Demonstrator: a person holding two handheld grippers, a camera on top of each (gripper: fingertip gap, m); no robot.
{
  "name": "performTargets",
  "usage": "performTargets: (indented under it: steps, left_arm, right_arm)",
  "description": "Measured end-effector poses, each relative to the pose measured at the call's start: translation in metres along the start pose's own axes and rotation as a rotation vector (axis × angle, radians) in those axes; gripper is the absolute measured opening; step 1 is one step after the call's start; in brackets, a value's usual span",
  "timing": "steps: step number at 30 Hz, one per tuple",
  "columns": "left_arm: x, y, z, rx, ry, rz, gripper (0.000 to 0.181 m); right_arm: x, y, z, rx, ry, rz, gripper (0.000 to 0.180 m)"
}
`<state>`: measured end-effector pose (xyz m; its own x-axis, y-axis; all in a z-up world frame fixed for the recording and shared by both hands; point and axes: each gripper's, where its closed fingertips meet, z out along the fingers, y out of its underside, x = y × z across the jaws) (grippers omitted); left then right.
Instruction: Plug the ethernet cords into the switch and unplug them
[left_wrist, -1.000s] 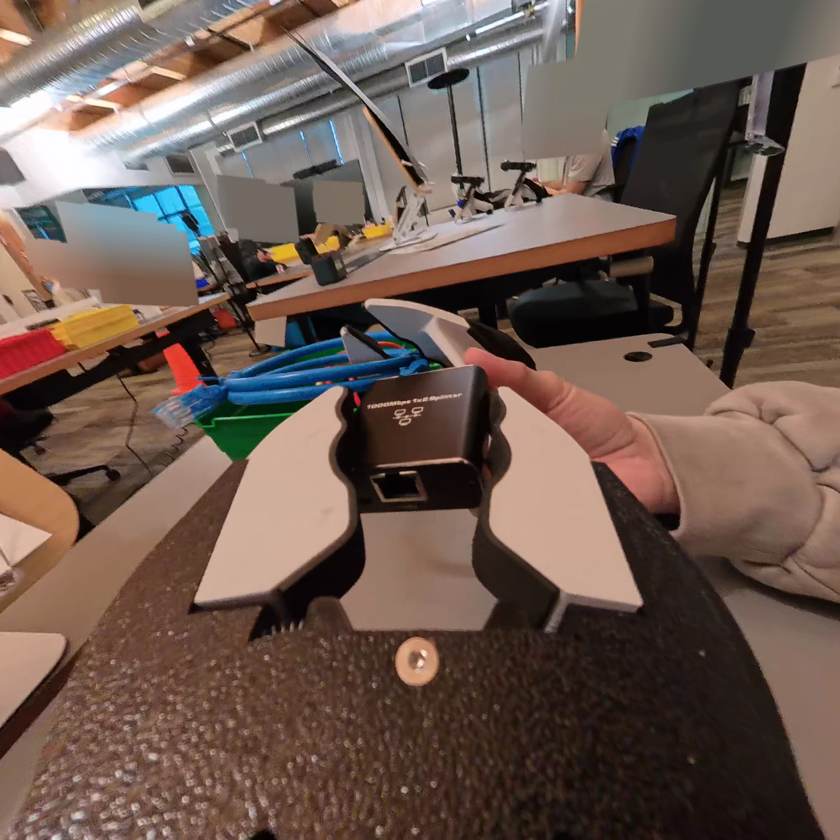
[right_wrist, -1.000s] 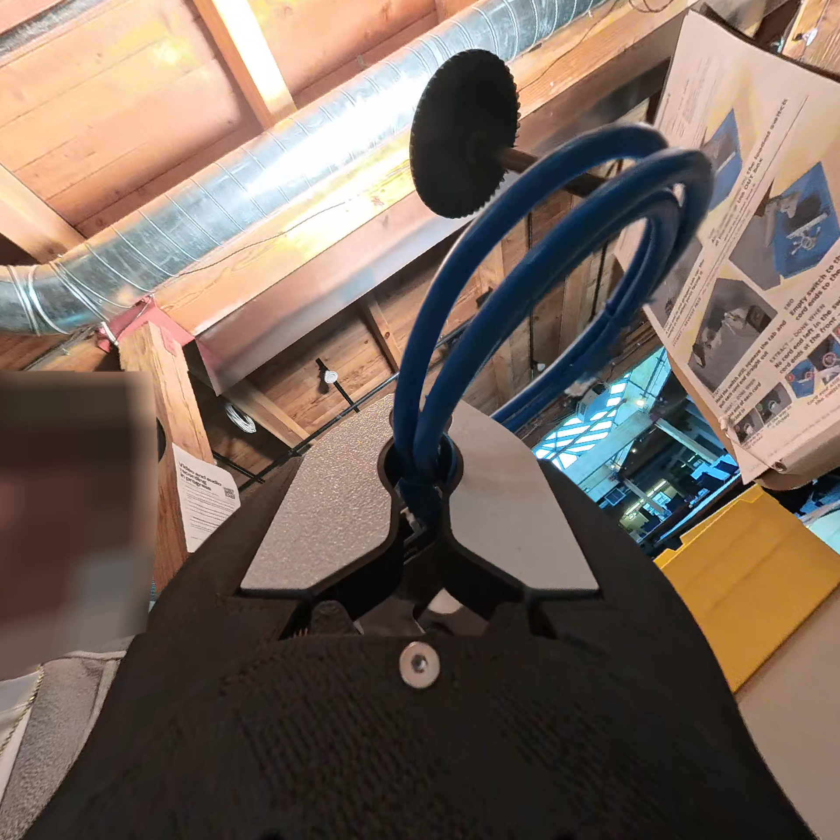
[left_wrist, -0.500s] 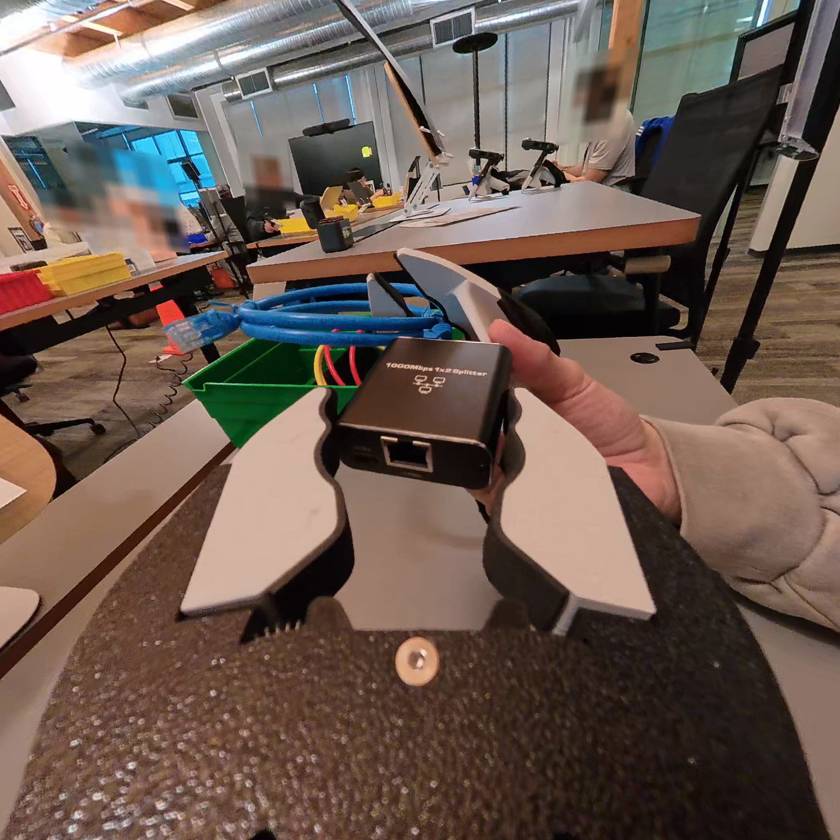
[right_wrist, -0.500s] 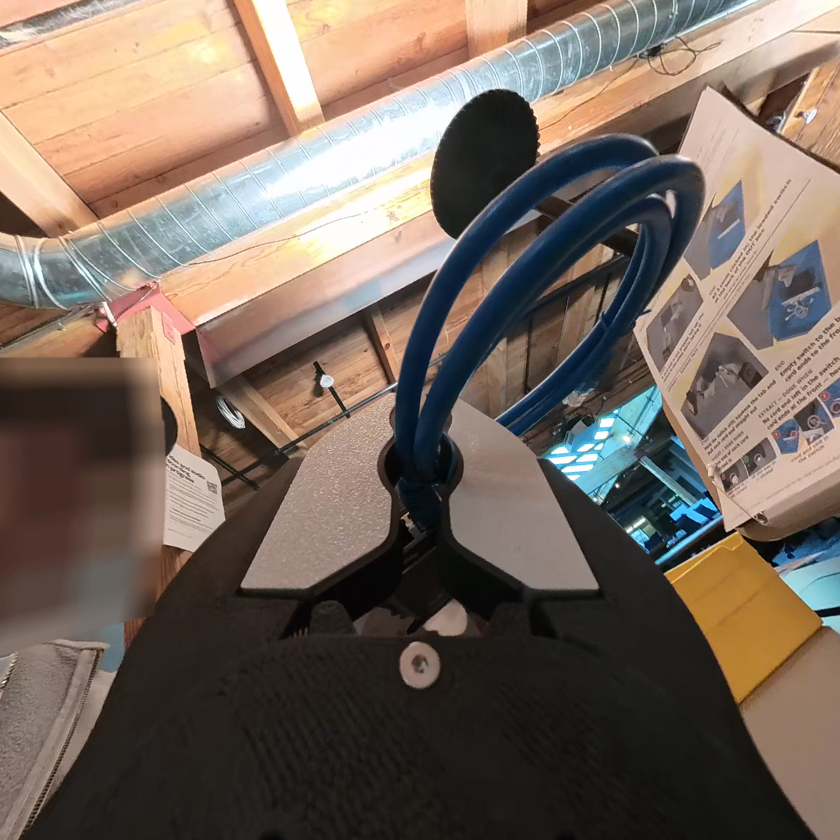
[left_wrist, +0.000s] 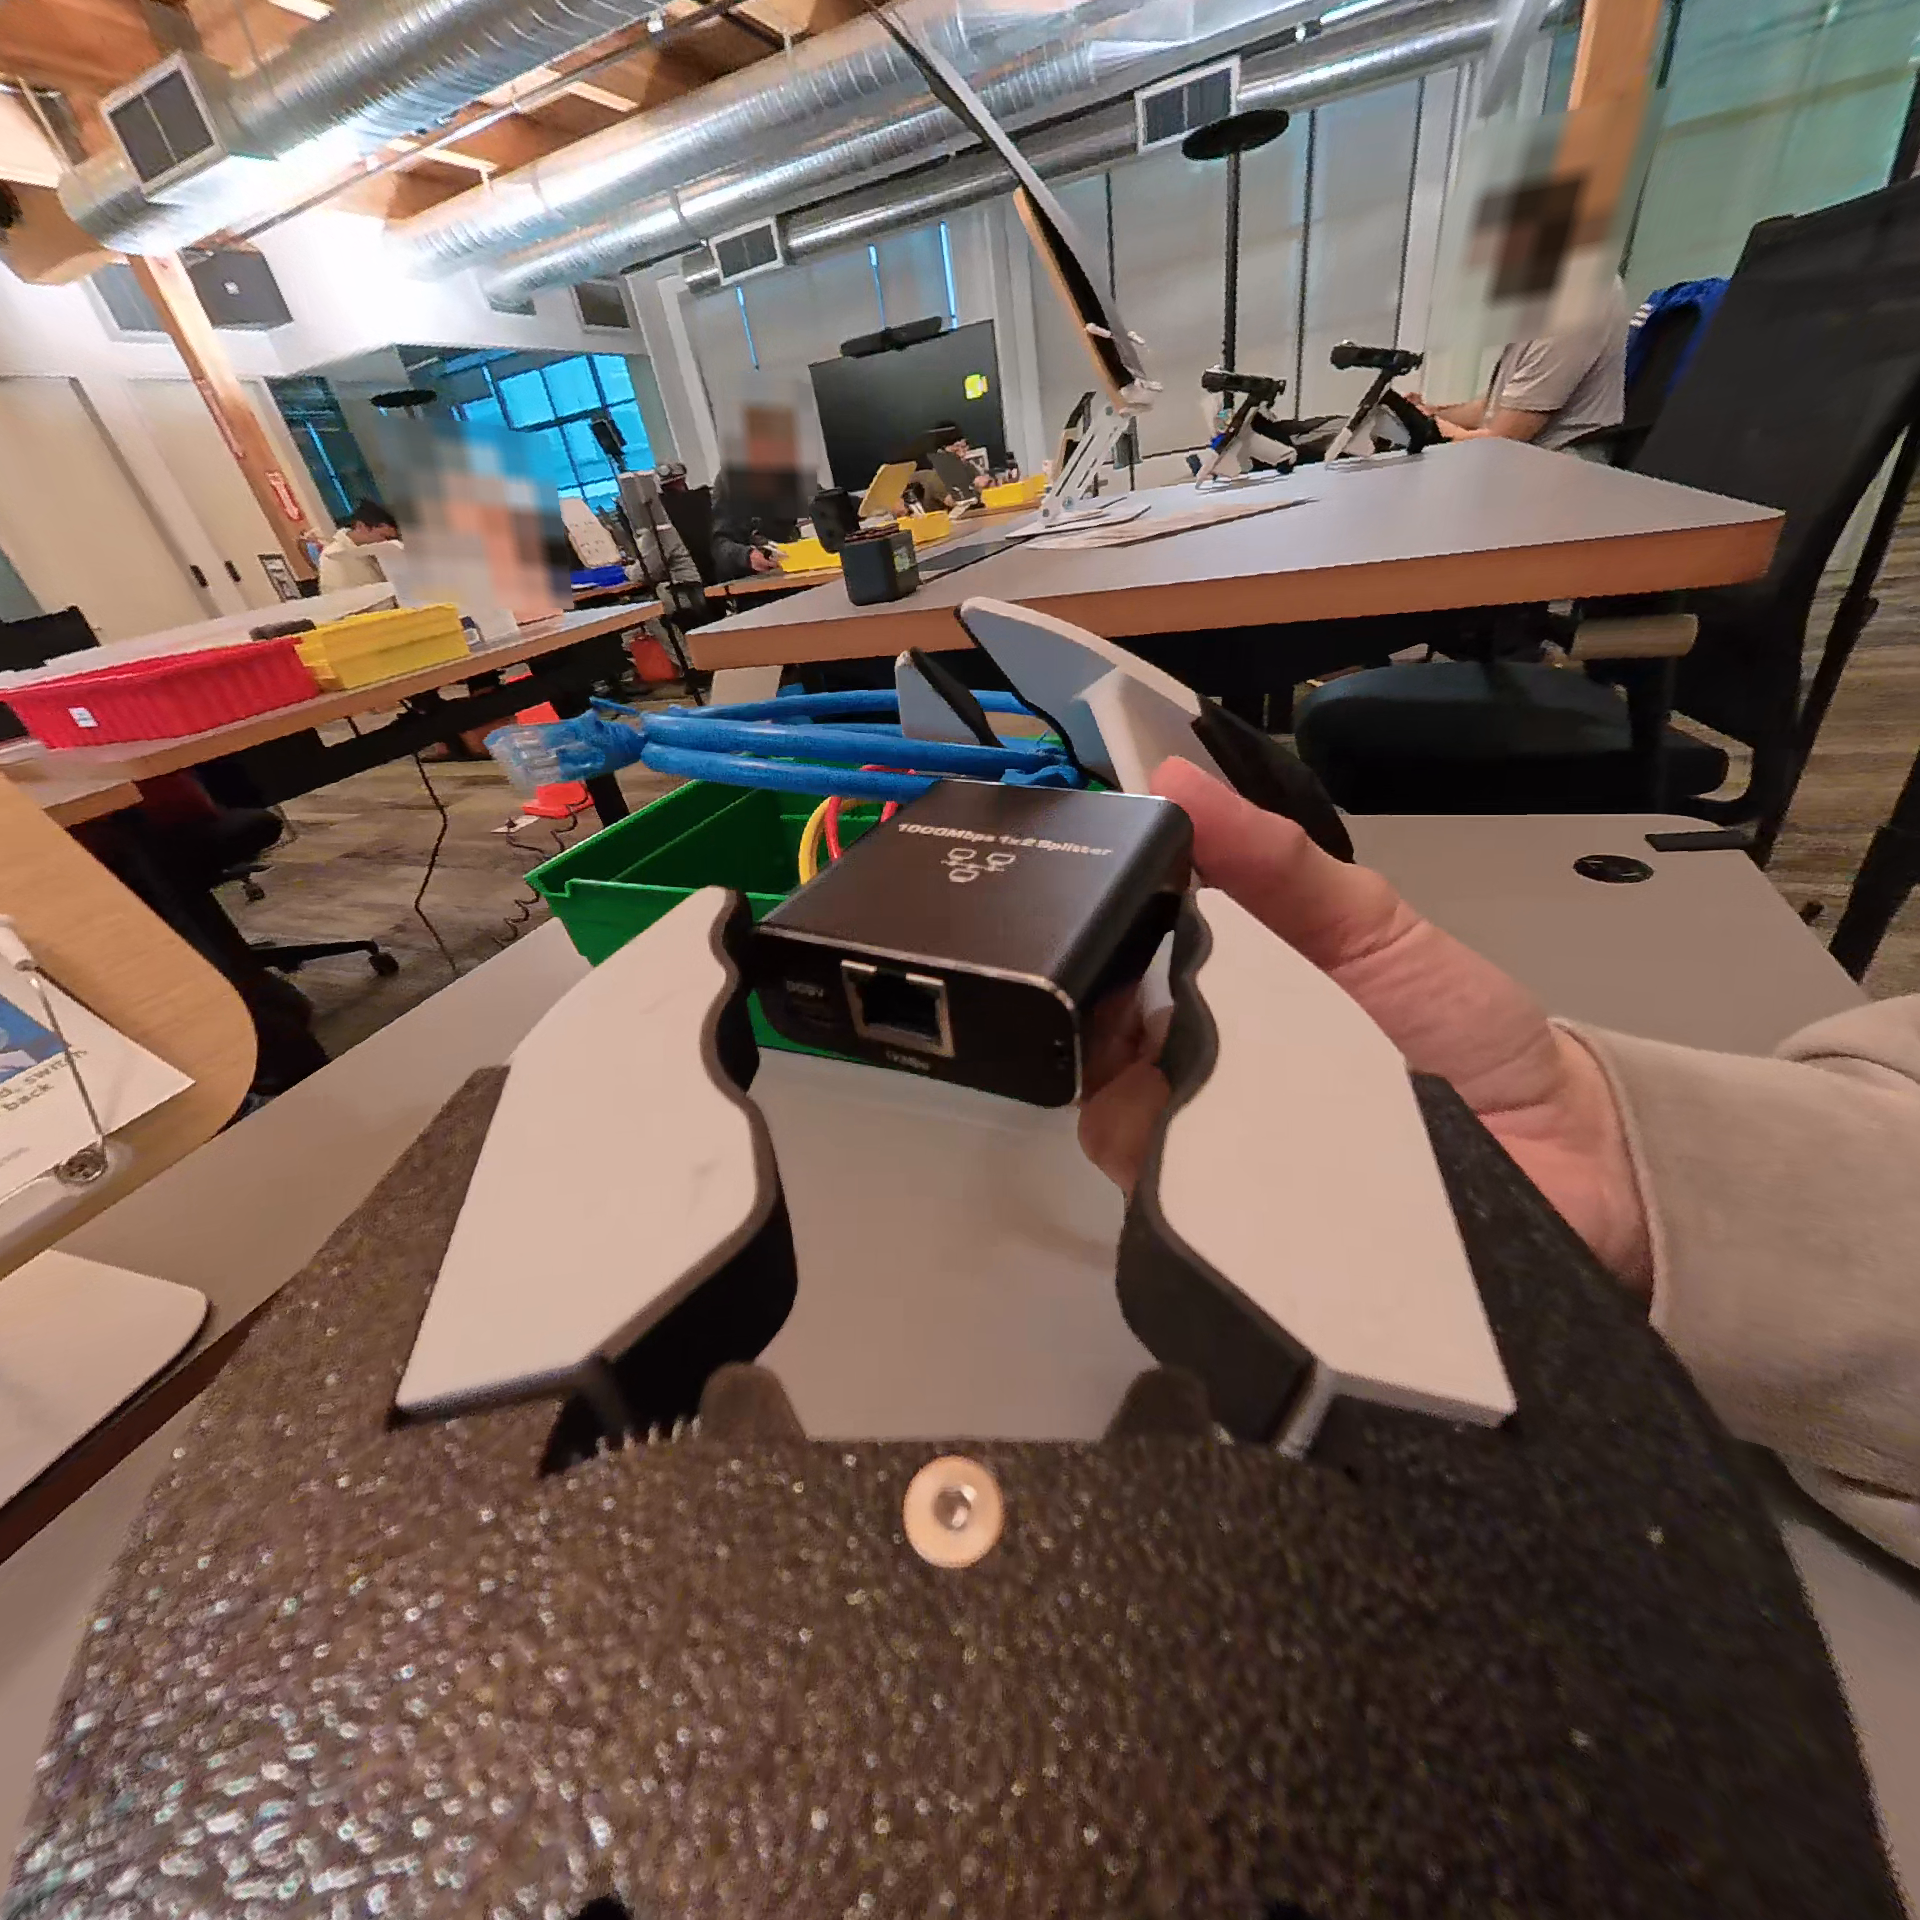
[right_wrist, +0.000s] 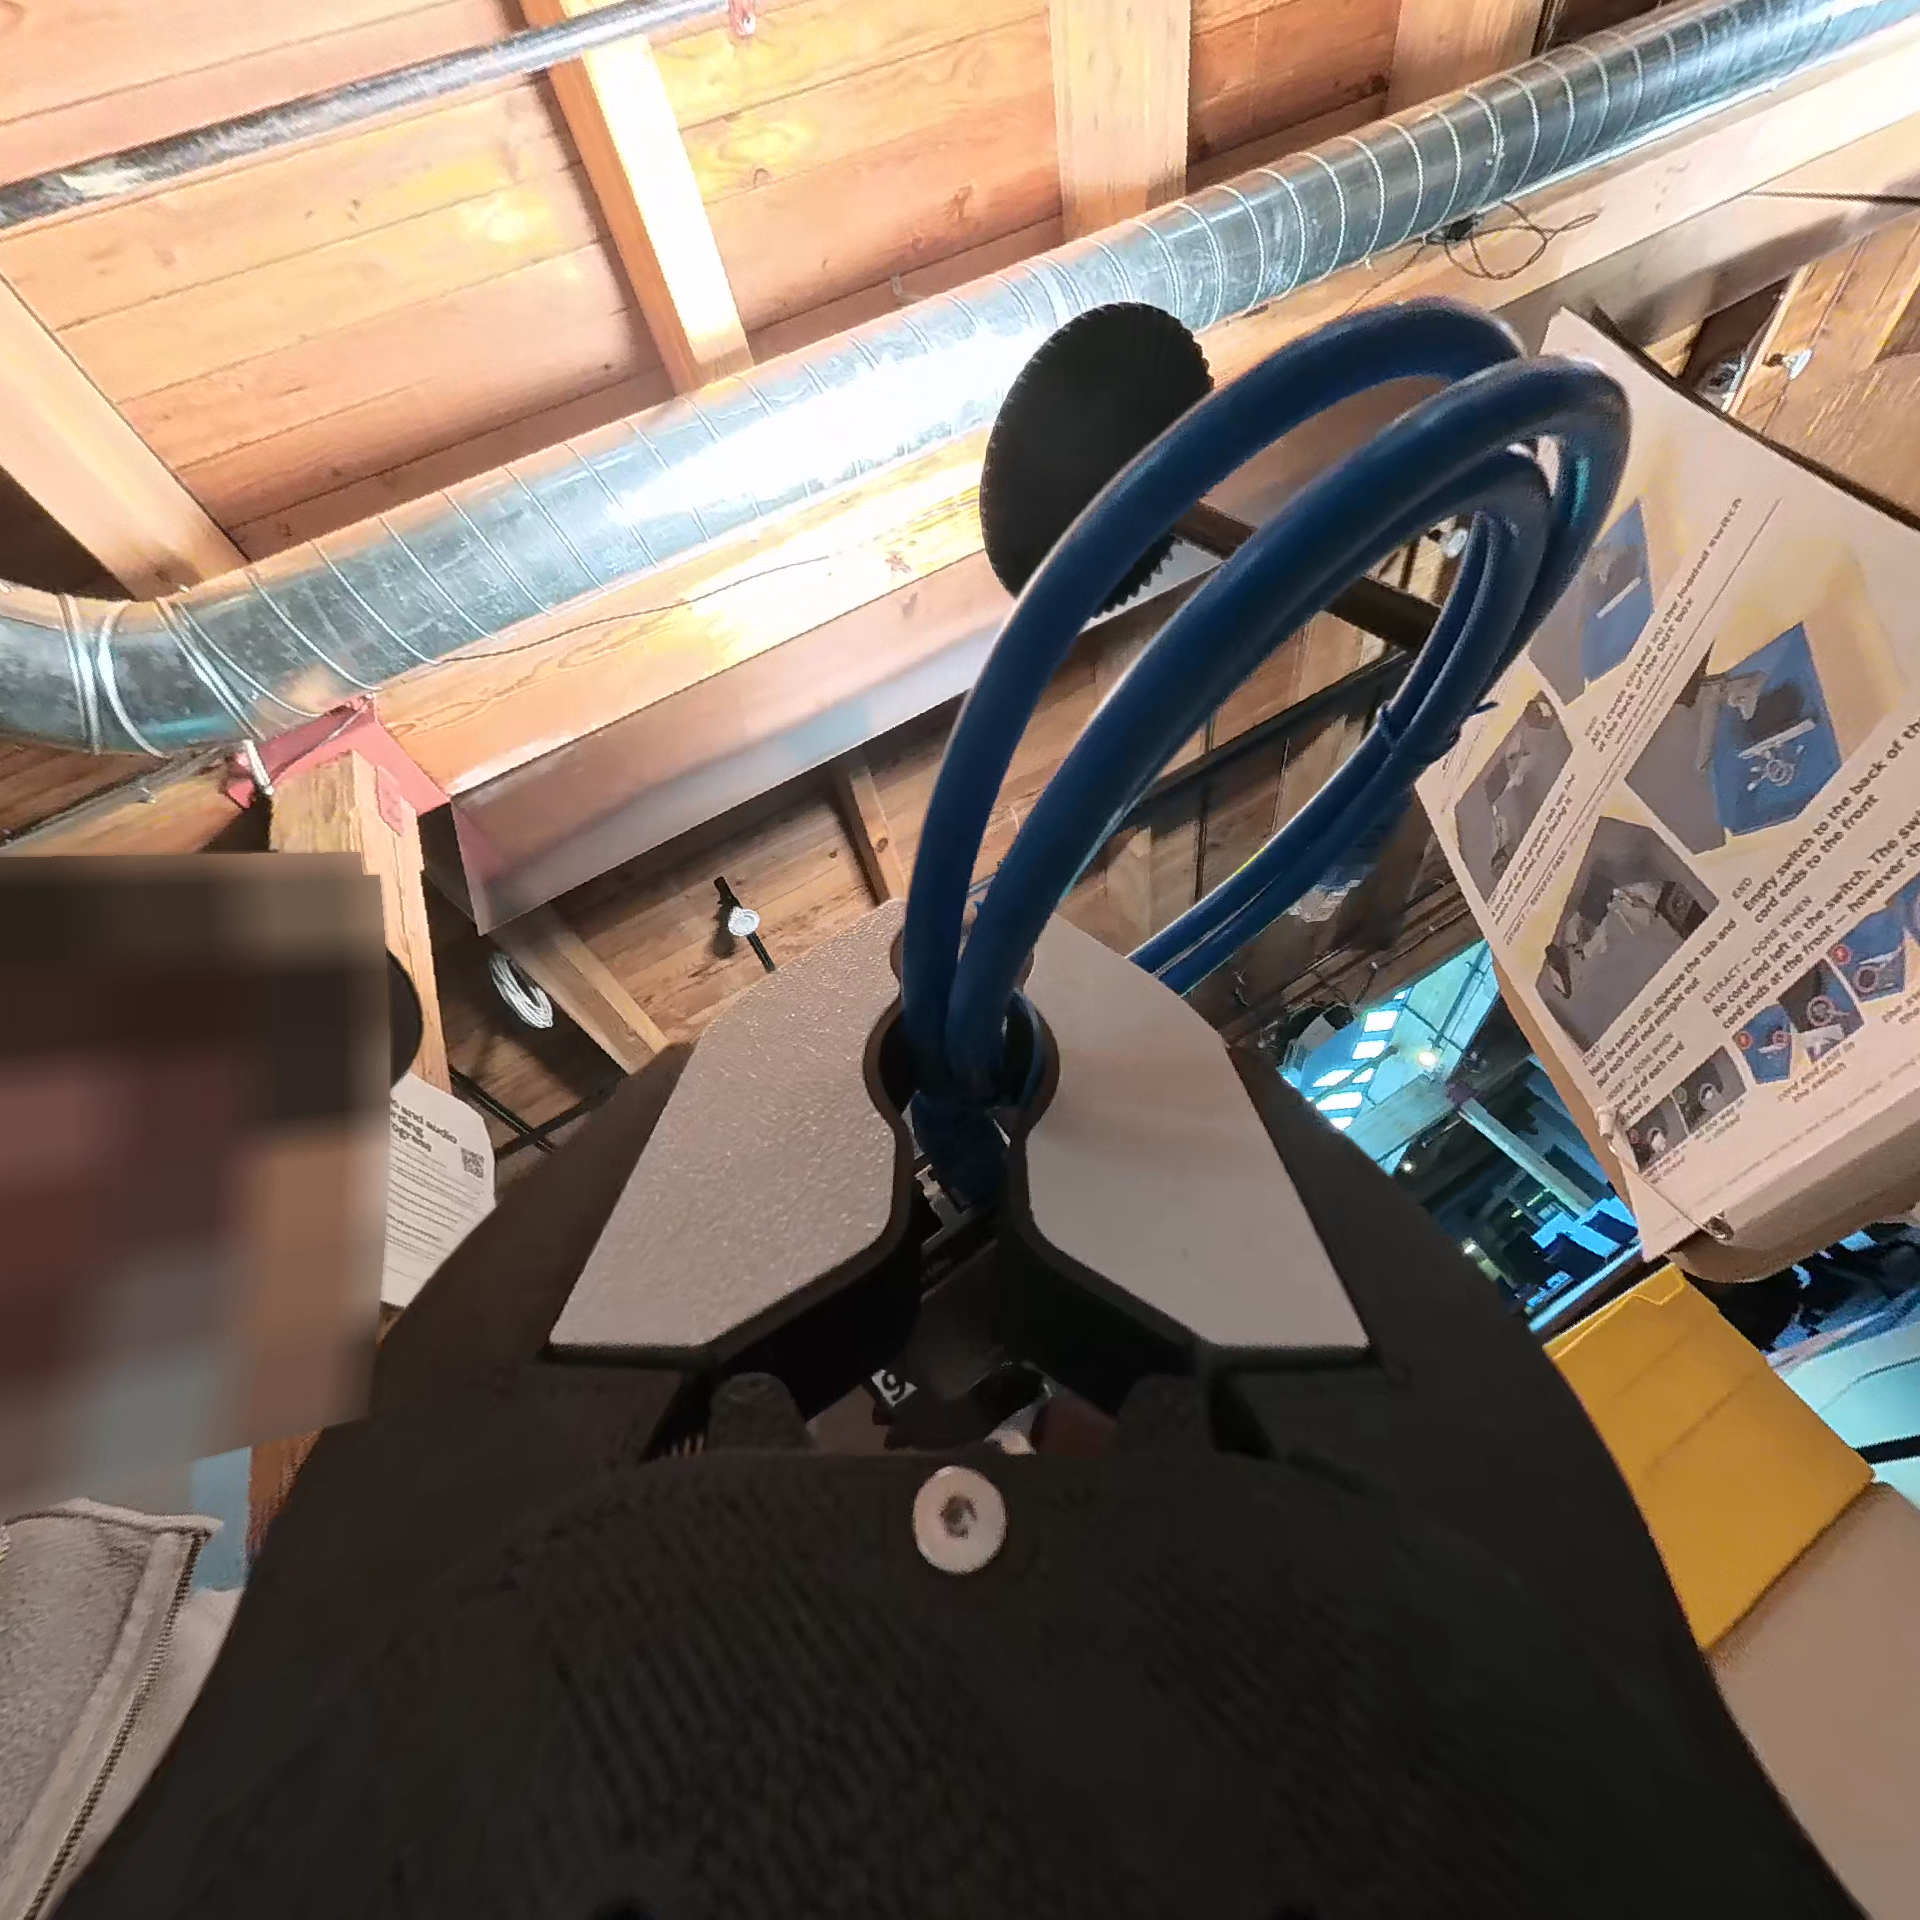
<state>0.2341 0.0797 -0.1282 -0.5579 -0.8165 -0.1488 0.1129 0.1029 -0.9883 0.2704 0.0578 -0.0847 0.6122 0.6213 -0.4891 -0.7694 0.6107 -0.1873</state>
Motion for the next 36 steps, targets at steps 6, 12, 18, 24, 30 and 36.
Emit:
performTargets:
  steps: [6, 12, 18, 24, 30, 36]
  left_arm:
    - [-0.001, 0.003, 0.003, -0.013, -0.037, -0.038, 0.079]
    - [-0.002, 0.004, 0.003, -0.019, -0.044, -0.053, 0.080]
    - [-0.002, 0.007, 0.005, -0.020, -0.048, -0.102, 0.083]
    - [-0.003, 0.005, 0.003, -0.024, -0.047, -0.052, 0.083]
    - [-0.004, 0.008, 0.001, -0.042, 0.010, -0.109, 0.082]
    - [-0.005, 0.005, -0.002, -0.024, 0.016, -0.092, 0.082]
  right_arm:
    - [0.003, -0.002, -0.002, 0.011, 0.016, -0.003, 0.012]
    - [0.002, 0.000, -0.002, 0.001, 0.020, -0.034, 0.011]
    - [0.005, 0.005, -0.001, -0.022, 0.031, -0.045, 0.011]
    - [0.005, 0.009, -0.001, -0.048, 0.031, -0.060, 0.012]
    - [0.006, 0.013, -0.001, -0.076, 0.037, -0.098, 0.012]
    - [0.005, 0.019, 0.001, -0.124, 0.033, -0.098, 0.012]
